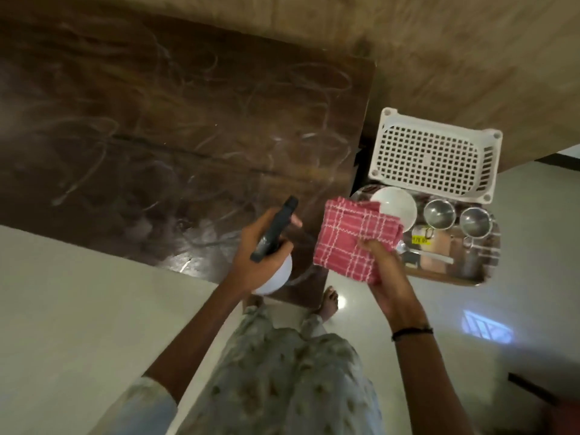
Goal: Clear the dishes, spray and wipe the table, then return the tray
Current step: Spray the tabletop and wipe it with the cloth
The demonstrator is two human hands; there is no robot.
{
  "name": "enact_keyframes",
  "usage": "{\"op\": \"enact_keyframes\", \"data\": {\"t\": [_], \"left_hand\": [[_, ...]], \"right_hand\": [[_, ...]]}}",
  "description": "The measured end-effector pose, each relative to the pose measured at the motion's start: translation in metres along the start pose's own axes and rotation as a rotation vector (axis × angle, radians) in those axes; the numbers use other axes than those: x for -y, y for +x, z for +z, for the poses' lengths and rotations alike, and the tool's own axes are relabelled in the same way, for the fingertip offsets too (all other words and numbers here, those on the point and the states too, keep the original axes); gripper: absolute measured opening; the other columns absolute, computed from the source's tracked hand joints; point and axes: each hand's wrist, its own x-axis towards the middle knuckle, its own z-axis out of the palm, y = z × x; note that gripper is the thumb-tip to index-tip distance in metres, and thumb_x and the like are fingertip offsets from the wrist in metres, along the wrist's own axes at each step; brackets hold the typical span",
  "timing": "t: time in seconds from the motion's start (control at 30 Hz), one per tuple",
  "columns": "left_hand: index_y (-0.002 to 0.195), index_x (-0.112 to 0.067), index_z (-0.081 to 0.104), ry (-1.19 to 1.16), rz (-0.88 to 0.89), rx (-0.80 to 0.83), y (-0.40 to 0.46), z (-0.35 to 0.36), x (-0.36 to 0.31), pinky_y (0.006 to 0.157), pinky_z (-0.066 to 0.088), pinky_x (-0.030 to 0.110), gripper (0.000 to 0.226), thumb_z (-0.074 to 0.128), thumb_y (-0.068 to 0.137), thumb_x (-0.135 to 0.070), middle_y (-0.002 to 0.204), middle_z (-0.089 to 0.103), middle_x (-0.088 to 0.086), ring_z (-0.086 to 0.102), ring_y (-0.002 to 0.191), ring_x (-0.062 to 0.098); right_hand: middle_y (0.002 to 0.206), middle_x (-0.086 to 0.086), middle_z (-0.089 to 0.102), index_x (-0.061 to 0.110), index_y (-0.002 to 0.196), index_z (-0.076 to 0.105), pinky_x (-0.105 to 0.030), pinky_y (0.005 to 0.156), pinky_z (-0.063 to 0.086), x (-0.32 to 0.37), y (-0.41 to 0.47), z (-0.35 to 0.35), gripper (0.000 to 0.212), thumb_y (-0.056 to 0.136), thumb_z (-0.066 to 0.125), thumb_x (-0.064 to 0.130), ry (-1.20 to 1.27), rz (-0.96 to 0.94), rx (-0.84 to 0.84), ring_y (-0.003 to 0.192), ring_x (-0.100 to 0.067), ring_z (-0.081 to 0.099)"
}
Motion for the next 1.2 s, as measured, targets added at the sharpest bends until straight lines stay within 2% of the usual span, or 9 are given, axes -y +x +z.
{"op": "enact_keyframes", "data": {"t": [0.2, 0.33, 0.47, 0.57, 0.67, 0.8, 0.9, 1.03, 1.2], "left_hand": [[0.094, -0.012, 0.062, 0.064, -0.248, 0.133, -0.084, -0.038, 0.052, 0.08, 0.05, 0.035, 0.023, 0.055, 0.073, -0.018, 0.089, 0.067, -0.004, 0.065, 0.086, 0.015], [0.089, -0.018, 0.063, 0.191, -0.283, 0.219, -0.108, -0.038, 0.082, 0.073, 0.049, 0.045, 0.017, 0.055, 0.074, -0.019, 0.076, 0.066, 0.004, 0.061, 0.069, 0.024], [0.085, -0.006, 0.063, 0.254, -0.339, 0.295, -0.111, -0.021, 0.089, 0.066, 0.045, 0.035, 0.027, 0.054, 0.07, -0.027, 0.072, 0.063, 0.015, 0.055, 0.069, 0.03], [0.082, -0.008, 0.063, 0.361, -0.398, 0.325, -0.109, -0.004, 0.09, 0.067, 0.035, 0.025, 0.019, 0.056, 0.07, -0.02, 0.071, 0.063, 0.009, 0.055, 0.074, 0.025], [0.071, -0.012, 0.054, 0.457, -0.474, 0.275, -0.11, 0.009, 0.09, 0.067, 0.024, 0.016, 0.007, 0.06, 0.074, -0.014, 0.055, 0.046, -0.008, 0.043, 0.058, 0.012], [0.056, -0.02, 0.04, 0.484, -0.512, 0.237, -0.117, 0.019, 0.09, 0.065, 0.021, 0.015, 0.031, 0.058, 0.079, -0.011, 0.051, 0.037, -0.01, 0.037, 0.057, 0.012], [0.069, -0.006, 0.055, 0.448, -0.573, 0.223, -0.12, 0.017, 0.092, 0.072, 0.032, 0.022, 0.015, 0.059, 0.082, -0.012, 0.062, 0.049, 0.004, 0.046, 0.07, 0.02], [0.071, -0.01, 0.056, 0.454, -0.614, 0.103, -0.122, 0.011, 0.1, 0.086, 0.049, 0.05, 0.016, 0.052, 0.069, -0.025, 0.07, 0.063, 0.02, 0.061, 0.076, 0.039], [0.075, -0.008, 0.063, 0.453, -0.624, 0.098, -0.12, 0.008, 0.1, 0.085, 0.05, 0.05, 0.022, 0.052, 0.07, -0.026, 0.071, 0.066, 0.018, 0.061, 0.079, 0.039]], "right_hand": [[0.106, -0.009, 0.071, 0.015, 0.117, 0.059, -0.037, 0.078, 0.054, -0.102, -0.047, 0.028, 0.023, 0.096, 0.051, 0.017, -0.002, -0.008, -0.205, 0.096, -0.027, 0.068], [0.11, -0.009, 0.068, 0.015, 0.119, 0.057, -0.037, 0.08, 0.052, -0.14, -0.063, 0.038, 0.024, 0.096, 0.05, 0.015, 0.077, 0.003, -0.427, 0.1, -0.027, 0.065], [0.117, -0.008, 0.065, 0.014, 0.128, 0.051, -0.032, 0.075, 0.051, -0.155, -0.077, 0.038, 0.033, 0.095, 0.05, 0.013, 0.15, 0.008, -0.549, 0.1, -0.023, 0.064], [0.116, -0.007, 0.065, 0.015, 0.127, 0.051, -0.031, 0.075, 0.051, -0.159, -0.082, 0.033, 0.031, 0.095, 0.05, 0.013, 0.135, -0.004, -0.567, 0.101, -0.023, 0.064], [0.11, -0.005, 0.066, 0.017, 0.121, 0.053, -0.031, 0.075, 0.052, -0.161, -0.084, 0.026, 0.026, 0.095, 0.051, 0.013, 0.099, -0.018, -0.555, 0.099, -0.022, 0.065], [0.113, -0.003, 0.065, 0.017, 0.125, 0.052, -0.032, 0.08, 0.052, -0.164, -0.085, 0.017, 0.028, 0.097, 0.05, 0.016, 0.058, -0.022, -0.539, 0.099, -0.02, 0.064], [0.115, -0.003, 0.064, 0.014, 0.131, 0.048, -0.029, 0.077, 0.052, -0.166, -0.084, 0.014, 0.034, 0.097, 0.05, 0.016, 0.038, -0.025, -0.51, 0.1, -0.019, 0.064], [0.108, 0.003, 0.065, 0.013, 0.13, 0.049, -0.024, 0.072, 0.051, -0.166, -0.082, 0.014, 0.034, 0.097, 0.051, 0.015, 0.015, -0.027, -0.469, 0.094, -0.011, 0.065], [0.106, 0.007, 0.064, 0.016, 0.127, 0.049, -0.024, 0.073, 0.05, -0.163, -0.078, 0.014, 0.03, 0.097, 0.05, 0.015, 0.0, -0.043, -0.452, 0.092, -0.008, 0.064]]}}
